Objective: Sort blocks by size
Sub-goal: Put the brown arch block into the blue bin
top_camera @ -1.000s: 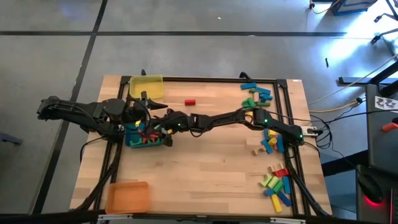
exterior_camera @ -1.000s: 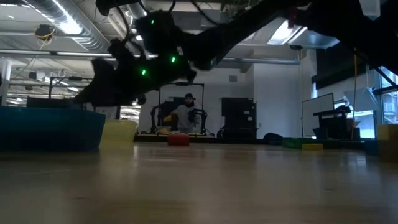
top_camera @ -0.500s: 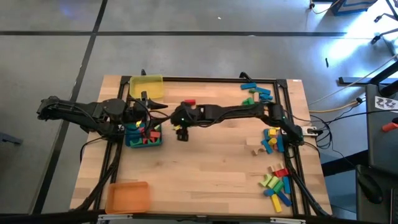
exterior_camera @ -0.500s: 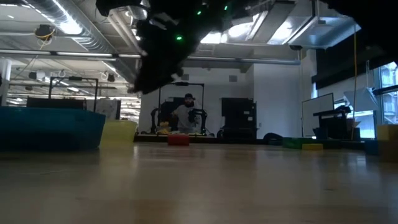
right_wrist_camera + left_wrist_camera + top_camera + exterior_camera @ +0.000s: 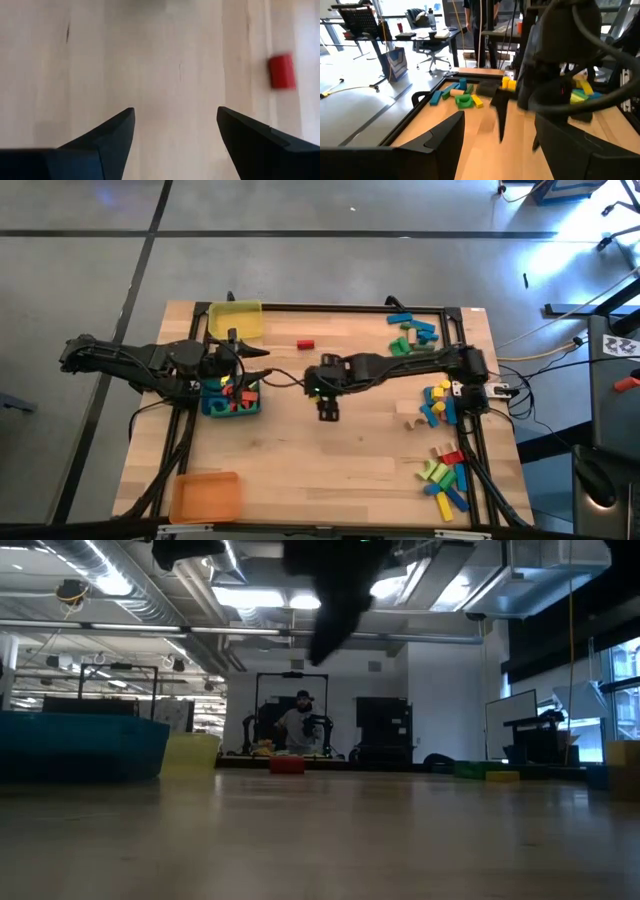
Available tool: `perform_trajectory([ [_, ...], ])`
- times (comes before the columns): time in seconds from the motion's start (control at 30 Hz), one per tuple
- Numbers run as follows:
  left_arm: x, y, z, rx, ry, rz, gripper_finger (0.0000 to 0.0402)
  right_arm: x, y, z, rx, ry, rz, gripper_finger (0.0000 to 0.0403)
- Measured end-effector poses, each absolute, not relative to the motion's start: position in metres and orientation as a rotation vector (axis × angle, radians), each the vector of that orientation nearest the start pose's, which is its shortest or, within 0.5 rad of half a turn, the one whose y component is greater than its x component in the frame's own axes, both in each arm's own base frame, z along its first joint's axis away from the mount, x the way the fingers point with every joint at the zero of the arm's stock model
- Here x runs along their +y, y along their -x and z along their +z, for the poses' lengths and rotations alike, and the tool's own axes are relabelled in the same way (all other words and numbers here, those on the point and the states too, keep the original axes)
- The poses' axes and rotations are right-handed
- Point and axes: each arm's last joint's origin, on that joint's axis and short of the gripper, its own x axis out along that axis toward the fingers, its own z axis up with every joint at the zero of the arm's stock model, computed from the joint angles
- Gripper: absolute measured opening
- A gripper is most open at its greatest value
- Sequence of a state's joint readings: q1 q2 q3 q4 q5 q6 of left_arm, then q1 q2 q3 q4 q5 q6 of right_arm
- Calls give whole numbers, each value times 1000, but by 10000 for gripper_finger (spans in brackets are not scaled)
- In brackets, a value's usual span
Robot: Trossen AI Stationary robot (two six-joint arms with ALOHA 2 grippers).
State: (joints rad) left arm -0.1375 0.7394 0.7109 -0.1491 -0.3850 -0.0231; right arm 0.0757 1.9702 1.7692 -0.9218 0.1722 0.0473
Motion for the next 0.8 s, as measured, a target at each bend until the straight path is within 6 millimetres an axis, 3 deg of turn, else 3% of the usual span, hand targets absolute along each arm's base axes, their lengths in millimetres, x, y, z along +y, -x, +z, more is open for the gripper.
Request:
perform_trajectory([
  [0.2,-12,-164,317,174,-21,251,227,16,-363,254,1139,27,-286,285],
  [0.37,-12,-164,317,175,-21,251,227,-6,-321,240,1156,-120,-424,285],
  [0.47,-12,-164,316,181,-23,251,227,-9,-299,236,1200,-207,-449,285],
  [0.63,-12,-165,315,196,-27,251,227,5,-267,240,1306,-298,-446,285],
  [0.8,-12,-164,315,199,-35,250,227,27,-247,242,1401,-378,-527,285],
])
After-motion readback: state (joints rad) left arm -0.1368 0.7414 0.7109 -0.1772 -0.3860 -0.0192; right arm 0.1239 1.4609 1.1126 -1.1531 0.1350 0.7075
